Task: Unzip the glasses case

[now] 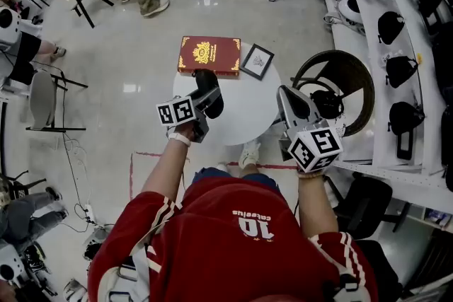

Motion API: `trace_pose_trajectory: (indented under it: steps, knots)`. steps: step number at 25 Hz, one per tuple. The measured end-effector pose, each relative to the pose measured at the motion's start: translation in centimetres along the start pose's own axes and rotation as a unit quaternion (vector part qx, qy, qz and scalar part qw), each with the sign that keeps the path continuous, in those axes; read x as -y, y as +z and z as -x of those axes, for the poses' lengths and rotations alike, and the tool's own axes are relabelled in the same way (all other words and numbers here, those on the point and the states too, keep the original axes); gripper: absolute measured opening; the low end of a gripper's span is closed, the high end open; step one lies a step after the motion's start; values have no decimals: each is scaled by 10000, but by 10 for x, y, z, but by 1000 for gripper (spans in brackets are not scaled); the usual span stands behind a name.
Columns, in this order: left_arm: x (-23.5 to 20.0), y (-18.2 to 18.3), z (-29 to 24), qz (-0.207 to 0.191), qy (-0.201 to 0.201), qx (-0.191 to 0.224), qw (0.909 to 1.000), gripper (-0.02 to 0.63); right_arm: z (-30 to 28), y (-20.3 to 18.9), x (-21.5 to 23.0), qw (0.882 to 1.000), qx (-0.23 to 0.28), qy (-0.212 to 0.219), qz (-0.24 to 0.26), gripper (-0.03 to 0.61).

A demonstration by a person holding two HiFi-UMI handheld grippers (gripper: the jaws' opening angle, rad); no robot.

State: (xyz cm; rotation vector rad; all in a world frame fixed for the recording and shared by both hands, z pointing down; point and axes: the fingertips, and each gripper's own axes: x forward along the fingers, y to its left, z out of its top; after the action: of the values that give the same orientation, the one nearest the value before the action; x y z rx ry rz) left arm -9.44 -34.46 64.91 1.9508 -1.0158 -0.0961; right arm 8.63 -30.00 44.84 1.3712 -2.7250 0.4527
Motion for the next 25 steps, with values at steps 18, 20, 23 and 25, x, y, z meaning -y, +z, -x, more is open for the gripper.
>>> trace_pose_trajectory:
  steps: [18, 20, 23, 25]
  knots:
    - [154, 81, 120, -782, -1960, 1144, 9708, 258, 29, 41, -77, 9969, 571, 180, 503, 14]
    - [170, 87, 134, -656, -2212, 1161, 9661, 256, 32, 46, -86, 9961, 643, 222, 570, 14]
    - [193, 94, 151, -606, -2569, 1205, 9570, 256, 38, 52, -97, 9943, 786, 269, 673, 14]
    - [207, 97, 161, -650, -2766, 1222, 9510, 255, 42, 55, -103, 9930, 877, 318, 717, 14]
